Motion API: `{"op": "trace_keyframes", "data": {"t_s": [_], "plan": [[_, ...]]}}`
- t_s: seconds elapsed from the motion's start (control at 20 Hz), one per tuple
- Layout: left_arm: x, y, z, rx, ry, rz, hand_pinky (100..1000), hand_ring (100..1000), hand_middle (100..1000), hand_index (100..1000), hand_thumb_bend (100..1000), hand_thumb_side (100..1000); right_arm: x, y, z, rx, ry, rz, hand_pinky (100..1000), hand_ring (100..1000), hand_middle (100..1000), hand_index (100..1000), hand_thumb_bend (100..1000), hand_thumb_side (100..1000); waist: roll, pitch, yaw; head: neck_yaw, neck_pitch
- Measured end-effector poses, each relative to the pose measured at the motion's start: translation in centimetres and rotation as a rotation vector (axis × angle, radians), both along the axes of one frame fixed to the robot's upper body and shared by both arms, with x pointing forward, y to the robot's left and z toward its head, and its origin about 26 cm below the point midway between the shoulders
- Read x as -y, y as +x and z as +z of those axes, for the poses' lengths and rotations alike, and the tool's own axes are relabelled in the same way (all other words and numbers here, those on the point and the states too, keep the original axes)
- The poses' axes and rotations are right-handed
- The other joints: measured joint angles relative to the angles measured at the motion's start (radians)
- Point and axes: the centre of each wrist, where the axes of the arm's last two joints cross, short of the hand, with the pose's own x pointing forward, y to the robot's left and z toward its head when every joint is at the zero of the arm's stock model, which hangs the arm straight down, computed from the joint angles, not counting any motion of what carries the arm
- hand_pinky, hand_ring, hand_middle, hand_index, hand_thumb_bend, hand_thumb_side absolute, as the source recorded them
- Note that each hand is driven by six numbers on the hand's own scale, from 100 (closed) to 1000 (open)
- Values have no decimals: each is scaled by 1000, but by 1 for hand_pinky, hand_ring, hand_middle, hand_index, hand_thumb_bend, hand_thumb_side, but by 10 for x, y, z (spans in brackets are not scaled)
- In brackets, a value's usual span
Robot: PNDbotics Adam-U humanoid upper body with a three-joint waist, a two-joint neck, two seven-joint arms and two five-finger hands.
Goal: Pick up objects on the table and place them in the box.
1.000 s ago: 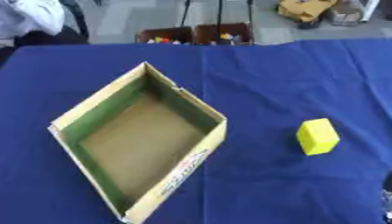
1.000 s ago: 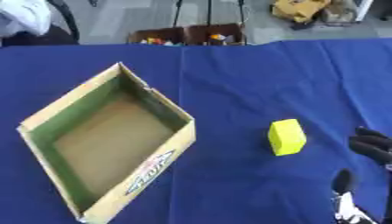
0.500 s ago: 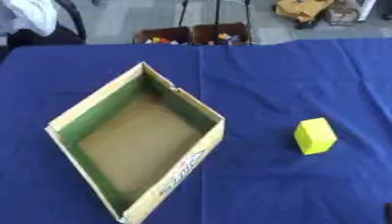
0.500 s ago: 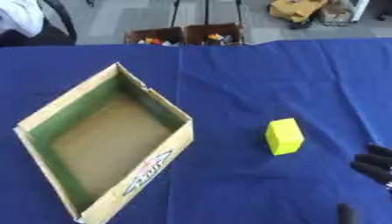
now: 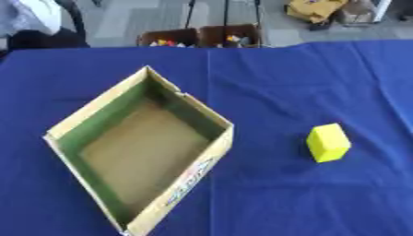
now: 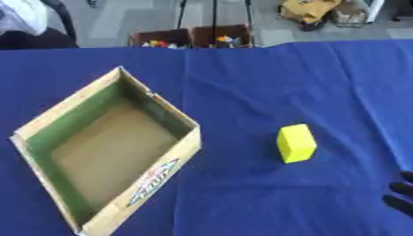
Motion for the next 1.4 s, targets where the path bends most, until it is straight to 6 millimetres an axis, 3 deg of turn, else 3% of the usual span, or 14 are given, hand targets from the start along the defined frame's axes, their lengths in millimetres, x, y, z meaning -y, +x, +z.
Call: {"op": "trace_keyframes", "data": {"t_s": [0.45, 0.8, 1.4], "plan": [[0, 0, 0, -1, 2, 1, 694, 739, 875, 960, 100, 956, 9, 1, 15, -59, -47, 24, 751, 845, 778, 847, 323, 797, 0, 0, -2, -1, -7], [1, 0, 0, -4, 8, -5, 694, 739, 875, 960, 100, 956, 9, 15, 40, -78, -43, 104, 755, 854, 831, 858, 314, 837, 0, 0, 3, -10, -8], [2, 1, 1, -13, 22, -17, 694, 739, 877, 960, 100, 955, -11, 45, 75, -107, -61, 291, 792, 887, 871, 866, 331, 895, -4, -1, 30, -45, -12]]}}
